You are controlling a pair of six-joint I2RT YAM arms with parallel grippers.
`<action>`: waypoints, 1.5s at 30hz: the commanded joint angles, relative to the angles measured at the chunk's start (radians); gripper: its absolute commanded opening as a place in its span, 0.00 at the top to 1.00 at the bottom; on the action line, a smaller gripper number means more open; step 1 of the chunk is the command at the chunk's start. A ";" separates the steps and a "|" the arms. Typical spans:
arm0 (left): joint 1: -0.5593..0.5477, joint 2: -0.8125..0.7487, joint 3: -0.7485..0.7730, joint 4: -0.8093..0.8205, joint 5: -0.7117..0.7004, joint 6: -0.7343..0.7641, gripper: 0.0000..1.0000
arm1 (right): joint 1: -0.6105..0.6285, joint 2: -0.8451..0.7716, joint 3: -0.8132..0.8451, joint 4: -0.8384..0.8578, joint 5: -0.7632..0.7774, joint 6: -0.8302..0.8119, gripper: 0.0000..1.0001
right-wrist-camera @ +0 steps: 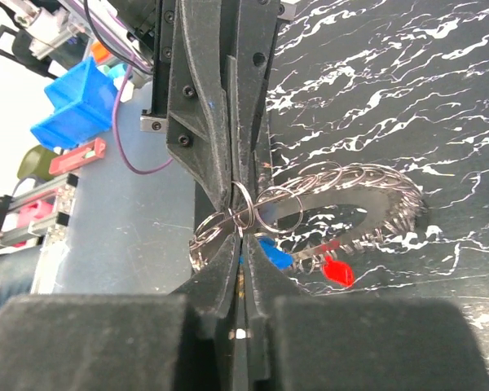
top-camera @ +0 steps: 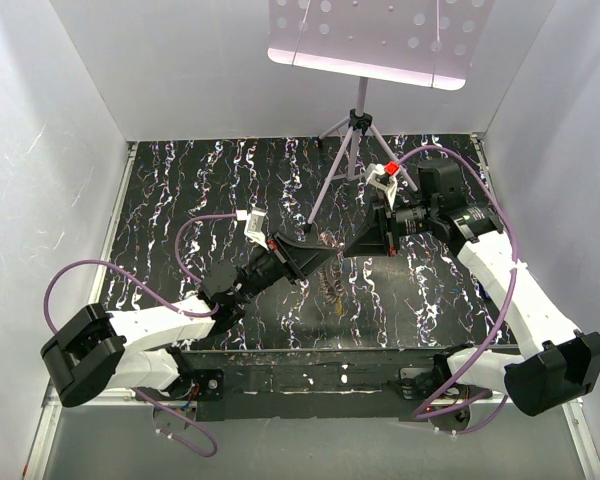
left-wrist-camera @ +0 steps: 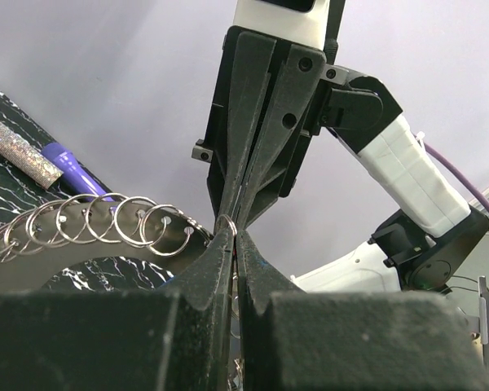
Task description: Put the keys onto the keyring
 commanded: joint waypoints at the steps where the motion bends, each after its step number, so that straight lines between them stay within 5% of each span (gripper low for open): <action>1: 0.010 -0.021 0.010 0.106 -0.004 -0.001 1.00 | 0.005 -0.025 0.007 0.021 -0.050 0.040 0.84; 7: 0.025 -0.031 0.018 0.078 0.076 0.000 1.00 | -0.015 -0.002 0.042 0.014 -0.093 0.054 0.66; 14: 0.027 -0.015 0.030 0.075 0.113 -0.007 1.00 | -0.017 0.008 0.058 0.056 -0.136 0.117 0.59; 36: 0.028 -0.003 0.039 0.114 0.111 -0.004 1.00 | 0.003 0.002 -0.021 0.145 -0.116 0.206 0.59; 45: 0.028 -0.002 0.033 0.115 0.093 0.003 1.00 | 0.016 0.000 -0.038 0.172 -0.137 0.227 0.73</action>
